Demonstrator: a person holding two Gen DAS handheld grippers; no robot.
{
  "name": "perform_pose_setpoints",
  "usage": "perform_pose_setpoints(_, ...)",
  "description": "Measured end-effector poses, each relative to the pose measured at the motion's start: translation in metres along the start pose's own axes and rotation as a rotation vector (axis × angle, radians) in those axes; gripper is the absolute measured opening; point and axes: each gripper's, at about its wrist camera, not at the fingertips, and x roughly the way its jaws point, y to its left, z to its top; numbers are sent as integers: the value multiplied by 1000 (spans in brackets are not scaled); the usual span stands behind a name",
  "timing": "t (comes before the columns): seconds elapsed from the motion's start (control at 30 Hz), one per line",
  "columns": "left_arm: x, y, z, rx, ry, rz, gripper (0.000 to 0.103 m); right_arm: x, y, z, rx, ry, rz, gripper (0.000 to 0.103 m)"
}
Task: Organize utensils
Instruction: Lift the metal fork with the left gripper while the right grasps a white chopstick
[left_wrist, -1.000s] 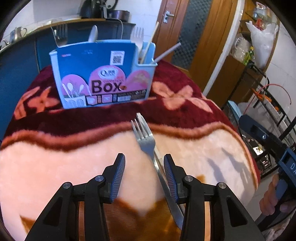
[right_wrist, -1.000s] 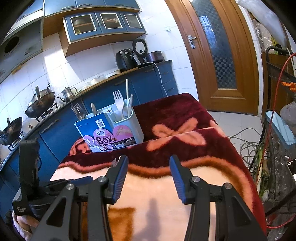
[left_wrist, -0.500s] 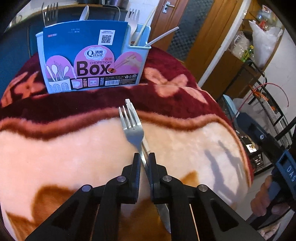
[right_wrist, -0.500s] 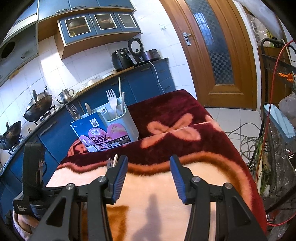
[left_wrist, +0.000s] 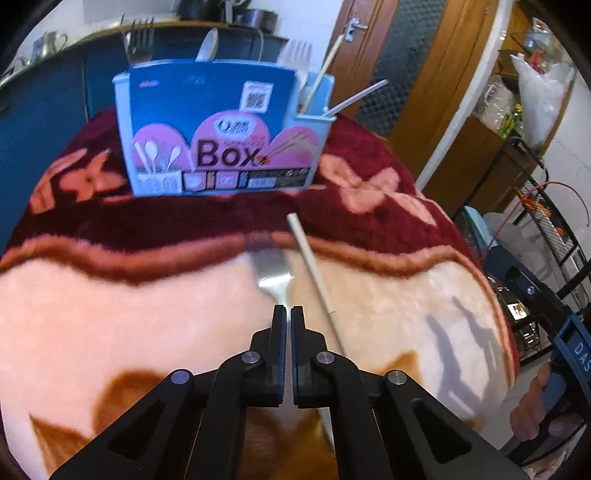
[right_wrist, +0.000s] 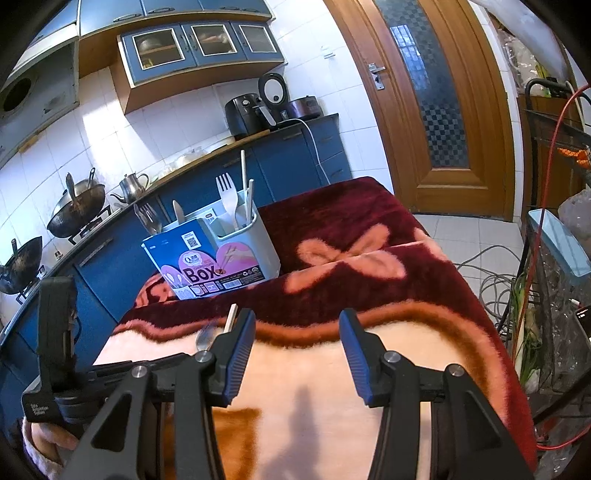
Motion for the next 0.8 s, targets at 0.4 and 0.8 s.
perform_pose_setpoints(0.4, 16, 6, 6, -50, 98, -50, 10, -1, 3, 1, -2, 2, 3, 51)
perform_pose_setpoints(0.8, 34, 23, 23, -147, 58, -152, 10, 2, -1, -2, 6, 7, -6, 51)
